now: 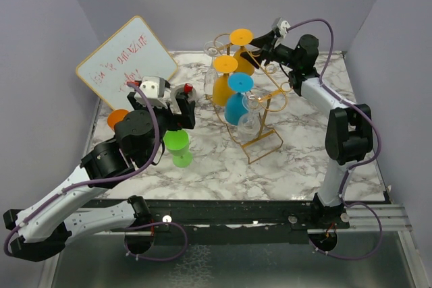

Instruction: Place the wine glass upside down on the wine glass rack

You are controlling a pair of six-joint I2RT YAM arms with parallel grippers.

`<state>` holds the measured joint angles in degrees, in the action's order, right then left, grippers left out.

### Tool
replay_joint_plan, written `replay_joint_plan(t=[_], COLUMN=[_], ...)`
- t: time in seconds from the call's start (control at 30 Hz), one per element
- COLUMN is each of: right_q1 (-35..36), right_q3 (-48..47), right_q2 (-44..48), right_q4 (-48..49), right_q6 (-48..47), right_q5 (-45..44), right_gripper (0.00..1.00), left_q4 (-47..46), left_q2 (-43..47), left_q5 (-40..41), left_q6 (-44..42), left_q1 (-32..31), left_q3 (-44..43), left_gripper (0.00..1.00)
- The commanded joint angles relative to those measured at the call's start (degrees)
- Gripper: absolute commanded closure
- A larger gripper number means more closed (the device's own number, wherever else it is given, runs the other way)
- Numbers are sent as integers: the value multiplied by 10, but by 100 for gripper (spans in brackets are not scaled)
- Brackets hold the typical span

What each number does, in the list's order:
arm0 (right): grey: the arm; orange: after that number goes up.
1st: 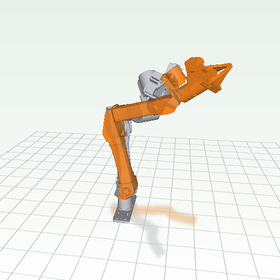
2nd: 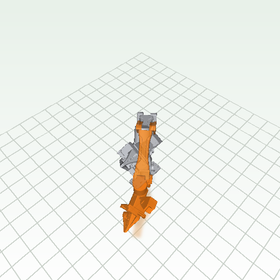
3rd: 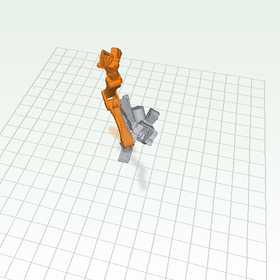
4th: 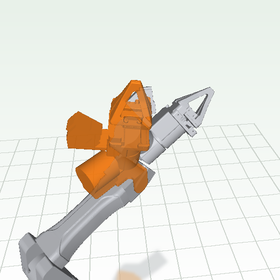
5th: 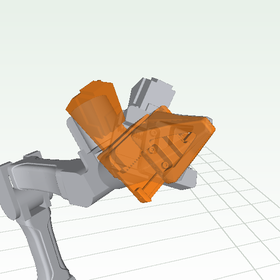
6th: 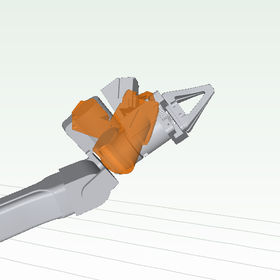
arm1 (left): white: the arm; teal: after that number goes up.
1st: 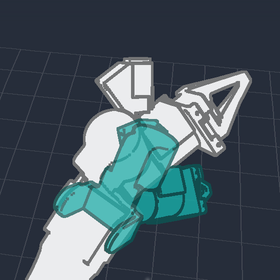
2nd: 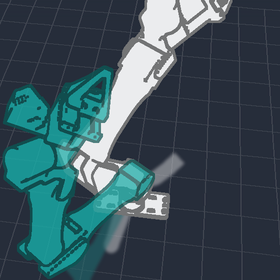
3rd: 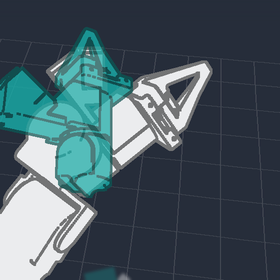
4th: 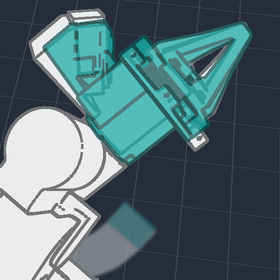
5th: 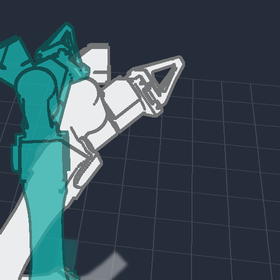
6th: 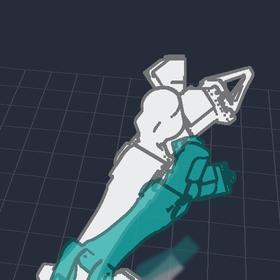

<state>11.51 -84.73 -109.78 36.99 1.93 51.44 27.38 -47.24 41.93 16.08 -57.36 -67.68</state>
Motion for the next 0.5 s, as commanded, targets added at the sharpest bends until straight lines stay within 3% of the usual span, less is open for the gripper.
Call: replay_joint_plan(t=[0.0,0.47], right_q1=[-8,-8], right_q3=[1,2], right_q2=[21,58], right_q4=[8,-106], right_q6=[25,-36], right_q5=[-9,-174], right_gripper=[36,33], left_q4=[14,13], left_q2=[-3,-11], left_q5=[-17,-12], left_q6=[11,16], left_q1=[1,1], left_q3=[7,9], left_gripper=[1,1])
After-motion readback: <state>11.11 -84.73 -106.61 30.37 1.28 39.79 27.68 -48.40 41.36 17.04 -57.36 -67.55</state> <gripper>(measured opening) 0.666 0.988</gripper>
